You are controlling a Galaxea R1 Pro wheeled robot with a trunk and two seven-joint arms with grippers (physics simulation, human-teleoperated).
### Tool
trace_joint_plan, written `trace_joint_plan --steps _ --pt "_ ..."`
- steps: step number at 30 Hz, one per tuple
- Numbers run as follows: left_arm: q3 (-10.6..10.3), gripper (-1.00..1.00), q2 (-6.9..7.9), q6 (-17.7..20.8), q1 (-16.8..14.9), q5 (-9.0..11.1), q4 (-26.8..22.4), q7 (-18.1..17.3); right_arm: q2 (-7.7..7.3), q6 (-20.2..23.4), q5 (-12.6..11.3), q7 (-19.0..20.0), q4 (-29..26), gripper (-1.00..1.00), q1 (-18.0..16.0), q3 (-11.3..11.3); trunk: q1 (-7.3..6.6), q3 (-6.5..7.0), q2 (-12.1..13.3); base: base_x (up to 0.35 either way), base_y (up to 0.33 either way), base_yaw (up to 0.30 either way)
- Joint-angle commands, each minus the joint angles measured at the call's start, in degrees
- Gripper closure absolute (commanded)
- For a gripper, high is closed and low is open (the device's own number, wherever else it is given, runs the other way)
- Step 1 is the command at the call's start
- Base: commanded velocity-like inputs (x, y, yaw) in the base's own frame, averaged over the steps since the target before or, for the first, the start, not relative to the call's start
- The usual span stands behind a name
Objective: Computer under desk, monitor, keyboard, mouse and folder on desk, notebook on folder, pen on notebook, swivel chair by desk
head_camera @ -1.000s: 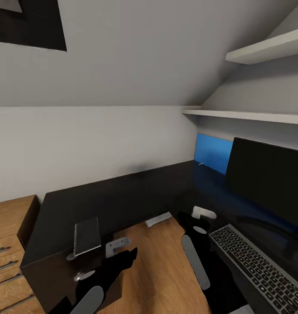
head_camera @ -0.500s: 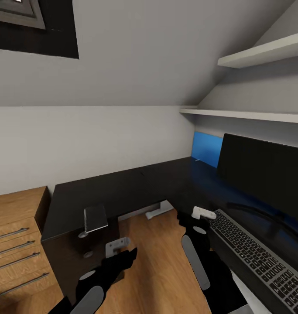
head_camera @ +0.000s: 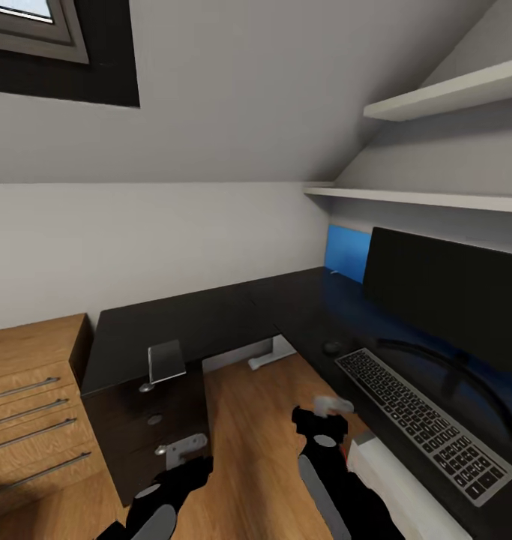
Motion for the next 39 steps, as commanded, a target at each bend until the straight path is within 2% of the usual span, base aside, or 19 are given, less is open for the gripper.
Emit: trace_joint_plan --steps 1,3,5,6,7,8,9,10,11,12,13,14,15,18,20,26,34,39 --pt "-0.17 -1.00 0.07 -0.86 -0.08 0.18 2.19 0.26 -0.79 -0.75 -0.29 0.50 0.35 -1.00 0.92 1.25 -0.23 0.12 0.37 -0.007 -0.004 0.000" --pt "-0.20 -1.00 0.08 -1.69 -0.08 0.19 4.34 0.19 -1.66 -1.37 -0.26 1.70 0.63 -1.00 2.08 2.80 -0.67 0.48 1.17 -0.005 -0.003 0.000" --pt "-0.22 -1.00 0.10 -3.28 -0.09 0.19 8.39 0.11 -4.02 -2.12 -0.21 4.17 0.92 -1.00 4.45 6.17 -1.11 0.84 1.98 -0.002 -0.001 0.000" --pt "-0.22 -1.00 0.10 -3.79 -0.09 0.19 9.30 0.08 -4.70 -2.34 -0.20 4.63 0.97 -1.00 4.96 6.94 -1.33 1.02 2.38 -0.001 -0.001 0.000" --pt "-0.24 -1.00 0.10 -5.12 -0.07 0.19 11.12 0.03 -6.00 -3.13 -0.22 5.38 1.19 -1.00 5.93 8.30 -1.55 1.20 2.78 0.000 0.000 0.000" --pt "-0.27 -1.00 0.10 -6.88 0.05 0.19 13.03 -0.07 -7.06 -4.61 -0.23 5.89 1.83 -1.00 6.77 9.49 -1.77 1.38 3.18 0.000 0.000 0.000" --pt "-0.30 -1.00 0.10 -7.88 0.18 0.19 14.05 -0.12 -7.48 -5.57 -0.25 6.08 2.42 -1.00 7.12 9.98 -1.99 1.56 3.58 0.000 0.000 0.000" --pt "-1.26 -1.00 0.11 -12.01 0.83 0.19 18.26 -0.27 -8.44 -9.91 -0.25 7.03 6.64 -1.00 7.94 11.46 -2.21 1.74 3.98 0.000 0.000 0.000" --pt "-1.79 -1.00 0.11 -12.92 0.95 0.19 19.30 -0.29 -8.51 -11.02 -0.24 7.39 8.15 -1.00 8.06 11.84 -2.43 1.92 4.38 0.000 0.000 0.000" --pt "-2.39 -1.00 0.11 -13.77 1.06 0.19 20.30 -0.31 -8.56 -12.19 -0.21 7.79 9.89 -1.00 8.15 12.31 -2.65 2.10 4.78 0.000 0.000 0.000" --pt "-3.95 -1.00 0.11 -15.54 1.22 0.22 22.36 -0.33 -8.44 -15.21 -0.10 8.78 14.50 -1.00 8.28 13.60 -2.87 2.28 5.19 0.000 0.000 0.000" --pt "-7.50 -1.00 0.01 -19.61 1.41 0.28 27.72 -0.37 -7.00 -24.60 0.33 10.77 26.60 -1.00 8.40 16.37 -3.08 2.46 5.59 0.000 0.000 0.000" --pt "-8.56 -1.00 -0.16 -20.89 1.45 0.30 29.85 -0.62 -6.18 -28.61 0.43 11.42 30.94 -1.00 8.39 16.89 -3.30 2.64 5.99 0.000 0.000 0.000" --pt "-9.77 -1.00 -0.52 -22.31 1.48 0.41 33.73 -2.82 -4.86 -35.37 0.39 12.53 38.39 -1.00 8.36 17.44 -3.96 3.17 7.19 0.000 0.000 0.000" --pt "-10.25 -1.00 -1.22 -22.89 1.50 0.49 37.98 -8.12 -4.06 -39.61 0.24 13.12 43.65 -1.00 8.29 17.62 -4.40 3.53 7.99 0.000 0.000 0.000" --pt "-10.30 -1.00 -2.85 -23.18 1.50 0.52 43.01 -16.56 -3.67 -42.30 -0.52 13.44 48.03 -1.00 8.30 17.47 -5.72 4.61 10.40 0.000 0.000 0.000" --pt "-10.30 -1.00 -3.82 -23.25 1.51 0.60 44.39 -18.95 -3.51 -43.37 -2.02 13.51 49.65 -1.00 8.27 17.50 -7.48 6.05 13.61 0.000 0.000 0.000" --pt "-10.33 -1.00 -5.45 -23.25 1.51 0.58 46.46 -19.30 -3.40 -43.94 -2.18 13.52 49.94 -1.00 8.28 17.82 -8.58 6.94 15.61 0.000 0.000 0.000"
